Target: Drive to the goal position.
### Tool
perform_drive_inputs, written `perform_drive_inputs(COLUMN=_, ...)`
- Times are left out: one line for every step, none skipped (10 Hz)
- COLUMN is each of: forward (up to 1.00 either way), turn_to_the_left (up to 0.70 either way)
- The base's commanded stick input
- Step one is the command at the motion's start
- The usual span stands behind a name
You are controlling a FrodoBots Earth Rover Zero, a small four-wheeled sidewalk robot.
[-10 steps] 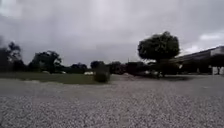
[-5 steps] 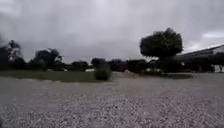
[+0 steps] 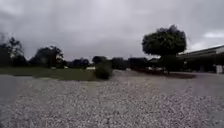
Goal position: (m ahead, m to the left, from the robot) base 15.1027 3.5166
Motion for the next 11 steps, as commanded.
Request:
perform_drive_inputs(forward=0.5, turn_to_the_left=0.0)
perform_drive_inputs(forward=0.5, turn_to_the_left=0.0)
perform_drive_inputs(forward=0.5, turn_to_the_left=0.0)
perform_drive_inputs(forward=0.5, turn_to_the_left=0.0)
perform_drive_inputs(forward=0.5, turn_to_the_left=0.0)
perform_drive_inputs(forward=0.5, turn_to_the_left=0.0)
perform_drive_inputs(forward=0.5, turn_to_the_left=0.0)
perform_drive_inputs(forward=0.5, turn_to_the_left=0.0)
perform_drive_inputs(forward=0.5, turn_to_the_left=-0.08)
perform_drive_inputs(forward=0.5, turn_to_the_left=-0.46)
perform_drive_inputs(forward=0.5, turn_to_the_left=-0.01)
